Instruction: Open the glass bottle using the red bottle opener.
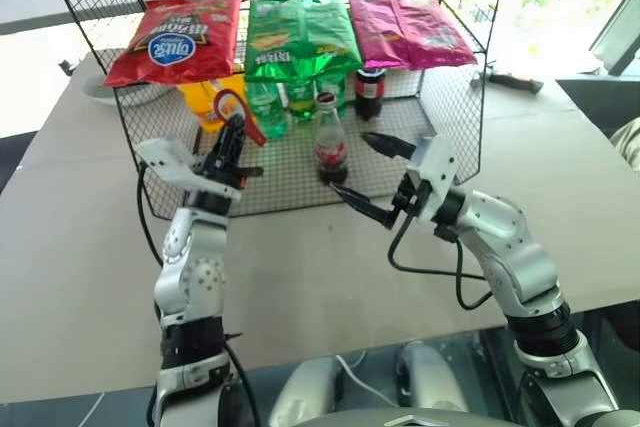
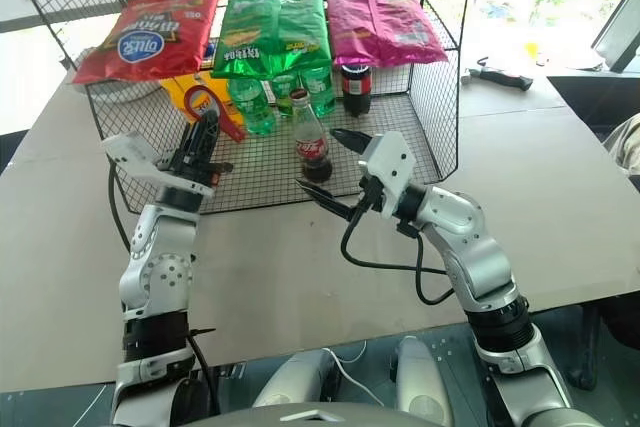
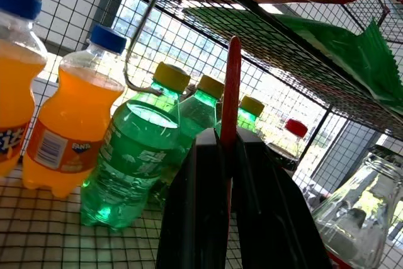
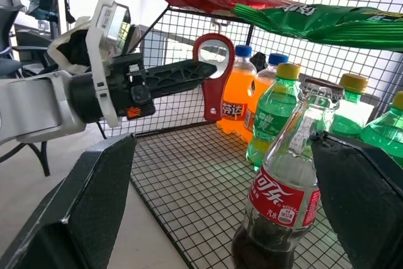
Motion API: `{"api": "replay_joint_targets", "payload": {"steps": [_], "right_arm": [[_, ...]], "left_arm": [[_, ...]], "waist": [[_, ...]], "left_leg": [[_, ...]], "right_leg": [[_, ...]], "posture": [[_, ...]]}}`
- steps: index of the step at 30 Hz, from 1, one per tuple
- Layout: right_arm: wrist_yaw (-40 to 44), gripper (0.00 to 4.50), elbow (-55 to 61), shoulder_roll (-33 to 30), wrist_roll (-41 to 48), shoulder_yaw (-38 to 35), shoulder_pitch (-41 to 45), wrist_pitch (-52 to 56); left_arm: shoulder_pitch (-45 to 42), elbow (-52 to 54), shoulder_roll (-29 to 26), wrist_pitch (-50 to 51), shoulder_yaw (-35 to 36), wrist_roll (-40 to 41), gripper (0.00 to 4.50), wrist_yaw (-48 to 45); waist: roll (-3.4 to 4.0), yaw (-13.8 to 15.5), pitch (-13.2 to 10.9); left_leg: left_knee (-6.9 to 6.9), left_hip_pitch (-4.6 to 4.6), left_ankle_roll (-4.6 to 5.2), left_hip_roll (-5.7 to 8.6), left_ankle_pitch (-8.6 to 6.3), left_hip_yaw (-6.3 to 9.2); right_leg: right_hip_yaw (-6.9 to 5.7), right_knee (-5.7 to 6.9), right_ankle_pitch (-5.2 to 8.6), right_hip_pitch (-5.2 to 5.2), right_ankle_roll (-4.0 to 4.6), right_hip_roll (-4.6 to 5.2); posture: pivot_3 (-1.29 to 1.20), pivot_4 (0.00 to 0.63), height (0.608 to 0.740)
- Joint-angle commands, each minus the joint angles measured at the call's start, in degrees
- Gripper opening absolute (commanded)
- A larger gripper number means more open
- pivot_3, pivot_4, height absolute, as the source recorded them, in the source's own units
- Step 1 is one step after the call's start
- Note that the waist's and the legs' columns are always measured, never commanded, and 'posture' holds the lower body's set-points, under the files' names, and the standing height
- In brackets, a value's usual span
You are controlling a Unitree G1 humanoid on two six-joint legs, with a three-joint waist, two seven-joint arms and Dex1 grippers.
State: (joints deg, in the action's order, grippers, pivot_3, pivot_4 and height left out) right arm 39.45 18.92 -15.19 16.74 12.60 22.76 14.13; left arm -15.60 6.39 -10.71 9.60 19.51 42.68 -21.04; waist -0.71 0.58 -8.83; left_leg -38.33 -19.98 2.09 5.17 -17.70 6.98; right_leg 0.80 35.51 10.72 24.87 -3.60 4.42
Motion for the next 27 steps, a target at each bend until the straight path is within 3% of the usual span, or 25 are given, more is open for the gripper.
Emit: {"api": "replay_joint_targets", "payload": {"steps": [1, 8, 12, 21, 27], "right_arm": [[-0.1, 4.5, 0.8, 0.4, 0.1, -0.1, 0.2, -1.6], [-0.8, 4.5, 0.6, 1.2, 0.3, 0.0, 0.1, -1.1], [-5.3, 4.5, 2.6, 0.7, 2.6, -1.3, 0.0, 12.8], [-2.4, 4.5, 5.5, -3.7, 22.6, -4.1, 6.7, 43.8], [-4.9, 4.5, 4.2, 1.0, 35.8, -9.4, 10.3, 56.2]], "left_arm": [[0.8, 4.2, -0.1, 2.1, 2.7, 6.4, 0.07, -0.8], [4.3, 7.8, -0.1, 9.4, 3.7, 18.7, 0.07, -3.2], [8.0, 11.2, -2.0, 18.1, 1.6, 28.3, 0.07, -7.2], [8.0, 11.1, -6.9, 29.6, -4.0, 34.2, 0.07, -13.6], [6.7, 9.1, -6.8, 31.4, -5.4, 33.4, 0.07, -15.7]], "waist": [[0.0, 0.0, 0.0], [0.0, 0.1, 0.0], [-0.02, 0.0, 0.0], [0.01, 0.0, 0.0], [0.01, -0.1, 0.0]], "left_leg": [[0.0, 0.0, 0.0, 0.0, 0.0, 0.0], [0.0, 0.0, 0.0, 0.01, 0.0, 0.0], [0.0, 0.01, 0.0, 0.0, 0.0, -0.02], [0.01, 0.01, 0.01, 0.0, 0.0, 0.0], [0.05, -0.01, 0.02, -0.02, 0.0, 0.01]], "right_leg": [[0.0, 0.01, 0.0, 0.0, 0.0, 0.0], [0.0, 0.0, 0.0, -0.01, 0.0, 0.01], [0.05, 0.0, 0.0, -0.01, 0.01, 0.0], [0.04, 0.03, 0.01, -0.01, 0.03, -0.02], [0.04, -0.01, 0.01, 0.01, 0.05, -0.01]], "posture": [[0.0, 0.15, 0.74], [0.0, 0.15, 0.74], [0.0, 0.15, 0.74], [0.0, 0.15, 0.74], [0.0, 0.15, 0.74]]}}
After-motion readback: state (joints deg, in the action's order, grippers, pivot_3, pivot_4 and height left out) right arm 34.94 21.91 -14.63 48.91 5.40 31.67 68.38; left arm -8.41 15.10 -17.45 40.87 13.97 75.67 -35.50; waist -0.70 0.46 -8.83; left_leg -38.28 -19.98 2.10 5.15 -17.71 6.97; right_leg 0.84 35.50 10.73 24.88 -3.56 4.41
